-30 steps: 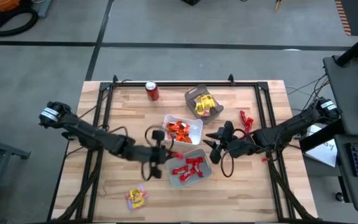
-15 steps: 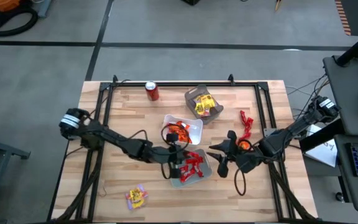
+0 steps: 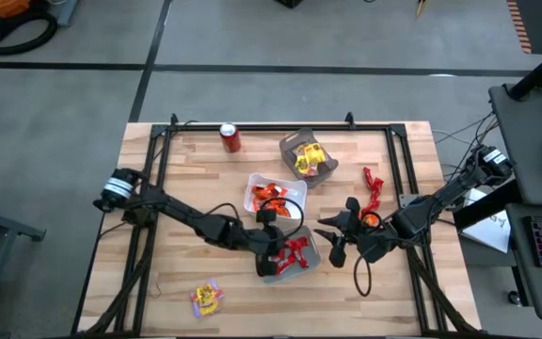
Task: Sort candy
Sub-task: Put the red chocolate pack into the gray bin, then put the orange chocolate pack into the white bin
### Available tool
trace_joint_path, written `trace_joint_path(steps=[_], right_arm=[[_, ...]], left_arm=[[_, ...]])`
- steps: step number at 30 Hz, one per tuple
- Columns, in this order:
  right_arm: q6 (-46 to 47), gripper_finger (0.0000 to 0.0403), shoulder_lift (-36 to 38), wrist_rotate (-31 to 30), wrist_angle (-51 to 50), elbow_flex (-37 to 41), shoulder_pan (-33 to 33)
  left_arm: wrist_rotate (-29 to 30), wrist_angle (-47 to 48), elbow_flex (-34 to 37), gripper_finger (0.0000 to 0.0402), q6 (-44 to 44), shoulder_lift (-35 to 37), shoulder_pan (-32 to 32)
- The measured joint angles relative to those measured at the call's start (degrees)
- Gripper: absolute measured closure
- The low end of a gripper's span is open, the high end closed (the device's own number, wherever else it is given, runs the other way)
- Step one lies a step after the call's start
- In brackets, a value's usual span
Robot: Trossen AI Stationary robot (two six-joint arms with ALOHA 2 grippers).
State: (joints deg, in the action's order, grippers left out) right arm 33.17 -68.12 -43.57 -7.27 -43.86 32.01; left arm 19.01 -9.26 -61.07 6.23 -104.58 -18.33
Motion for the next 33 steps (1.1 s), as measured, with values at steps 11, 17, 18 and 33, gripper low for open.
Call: trace_joint_path(steps=[11, 17, 18, 33], right_arm=[[1.41, 0.0278, -0.02, -0.07, 0.19, 1.29, 0.0], [3.1, 0.0284, -0.02, -0.1, 0.26, 1.91, -0.02], [3.33, 0.0284, -0.02, -0.09, 0.28, 1.96, -0.02], [8.23, 0.03, 0.0, -1.35, -2.53, 2.2, -4.37]], left_arm=[[-4.66, 13.81, -5.97, 0.0298, -1.76, 0.16, 0.0], [-4.62, 16.37, -6.5, 0.0279, -5.9, 0.85, 0.0], [-4.62, 16.6, -6.06, 0.0279, -6.42, 1.36, 0.0], [-4.55, -0.63, 15.69, 0.0278, -9.21, 24.11, -0.22]])
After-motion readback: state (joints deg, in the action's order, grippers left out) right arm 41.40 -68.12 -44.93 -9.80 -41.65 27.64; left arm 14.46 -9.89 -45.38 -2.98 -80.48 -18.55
